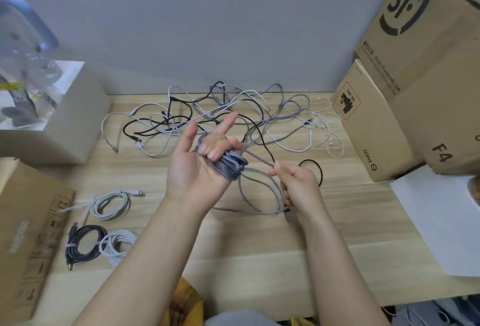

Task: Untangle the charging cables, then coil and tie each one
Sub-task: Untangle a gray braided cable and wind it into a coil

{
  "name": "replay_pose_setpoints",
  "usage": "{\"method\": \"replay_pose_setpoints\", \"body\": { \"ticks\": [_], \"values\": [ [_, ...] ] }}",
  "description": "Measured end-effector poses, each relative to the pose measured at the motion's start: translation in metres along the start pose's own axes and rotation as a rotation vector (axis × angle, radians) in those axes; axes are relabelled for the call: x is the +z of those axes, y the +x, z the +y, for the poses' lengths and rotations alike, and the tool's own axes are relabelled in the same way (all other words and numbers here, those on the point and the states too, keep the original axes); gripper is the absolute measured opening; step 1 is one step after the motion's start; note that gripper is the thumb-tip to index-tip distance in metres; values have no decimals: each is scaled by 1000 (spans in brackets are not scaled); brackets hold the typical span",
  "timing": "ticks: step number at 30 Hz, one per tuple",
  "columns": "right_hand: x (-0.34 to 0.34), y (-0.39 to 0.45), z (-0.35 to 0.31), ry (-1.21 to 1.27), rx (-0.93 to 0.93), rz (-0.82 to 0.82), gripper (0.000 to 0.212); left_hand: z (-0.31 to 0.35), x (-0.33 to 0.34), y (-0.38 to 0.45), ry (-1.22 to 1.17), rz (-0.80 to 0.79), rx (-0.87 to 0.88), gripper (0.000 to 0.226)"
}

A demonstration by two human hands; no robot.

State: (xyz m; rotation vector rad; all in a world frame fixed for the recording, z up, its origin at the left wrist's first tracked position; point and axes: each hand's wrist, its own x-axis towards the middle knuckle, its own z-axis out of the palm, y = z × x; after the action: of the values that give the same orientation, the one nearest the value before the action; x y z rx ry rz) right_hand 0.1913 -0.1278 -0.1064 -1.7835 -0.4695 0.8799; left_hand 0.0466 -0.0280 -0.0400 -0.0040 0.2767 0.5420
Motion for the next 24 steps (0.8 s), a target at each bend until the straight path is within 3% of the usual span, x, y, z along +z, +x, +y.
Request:
{"method": "replay_pose_setpoints", "body": {
  "ticks": [2, 5, 8, 12, 14, 16, 19, 21, 24],
  "values": [
    [-3, -18, -9, -264, -111, -158, 28, 7, -7, 7, 5, 85, 174, 62],
    [3, -38, -27, -720, -299, -362, 34, 5, -16, 18, 153, 152, 287, 64],
    [9, -54, -49, -993, -378, -368, 43, -9, -25, 24, 504, 235, 305, 58],
    [3, -69, -70, -937, -398, -299, 29, -20, -34, 15, 1276, 134, 354, 42],
    [0, -70, -76, -901, -405, -267, 28, -21, -40, 5, 1468, -19, 254, 51],
    [-3, -68, -77, -823, -392, -225, 17, -22, -45, -3, 1572, -182, 73, 76],
    [-10, -59, -71, -559, -380, -123, 12, -17, -47, -5, 1414, -310, -242, 115],
    [-16, -50, -64, -380, -419, -57, 23, -12, -45, -7, 1106, -424, -356, 110],
    [-16, -42, -52, -242, -399, -106, 19, -9, -39, -8, 610, -569, -386, 89]
  ]
}}
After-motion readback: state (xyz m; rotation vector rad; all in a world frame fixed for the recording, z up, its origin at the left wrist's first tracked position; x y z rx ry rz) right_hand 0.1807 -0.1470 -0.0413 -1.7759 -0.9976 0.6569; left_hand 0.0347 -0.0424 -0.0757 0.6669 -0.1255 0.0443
